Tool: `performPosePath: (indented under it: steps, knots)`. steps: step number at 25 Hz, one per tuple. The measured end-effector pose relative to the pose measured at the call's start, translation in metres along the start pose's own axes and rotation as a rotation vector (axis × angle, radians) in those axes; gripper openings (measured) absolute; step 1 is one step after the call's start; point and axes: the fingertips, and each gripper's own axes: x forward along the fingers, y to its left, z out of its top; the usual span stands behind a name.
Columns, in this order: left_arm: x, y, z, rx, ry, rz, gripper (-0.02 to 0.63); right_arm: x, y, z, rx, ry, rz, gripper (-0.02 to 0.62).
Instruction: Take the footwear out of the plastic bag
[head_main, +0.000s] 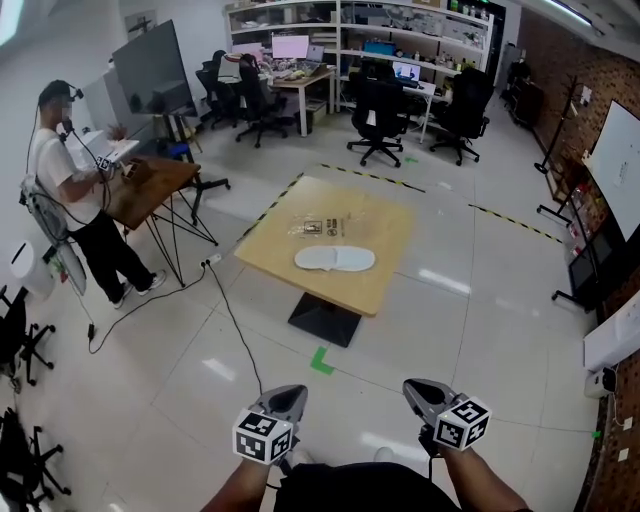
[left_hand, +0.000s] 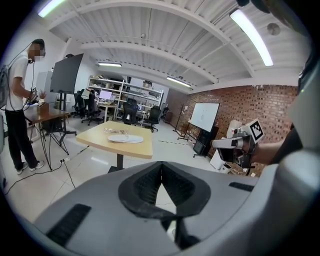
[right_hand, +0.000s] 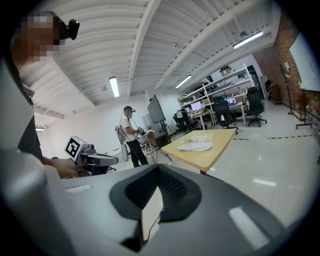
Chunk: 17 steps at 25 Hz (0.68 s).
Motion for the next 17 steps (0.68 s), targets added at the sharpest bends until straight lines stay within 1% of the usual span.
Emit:
performPosePath:
  steps: [3,6,8,12,17]
  knots:
    - [0.001,-0.01,-0.003,0.01,0.016,0.009,0.008,-0.007,-0.005,0.001,0.01,-0.021,0.021,0.0]
    - [0.002,-0.012,-0.005,0.015,0.026,0.018,0.008,-0.01,-0.013,0.001,0.081,-0.055,0.047,0.0]
    - [0.002,-0.013,-0.005,0.012,0.029,0.024,0.008,-0.014,-0.018,0.0,0.106,-0.061,0.046,0.0]
    - [0.004,-0.015,-0.002,0.008,0.02,0.029,0.008,-0.02,-0.025,0.003,0.104,-0.067,0.032,0.0]
    - [0.006,-0.024,-0.006,0.021,0.017,0.02,0.008,-0.022,-0.025,-0.001,0.107,-0.081,0.03,0.0]
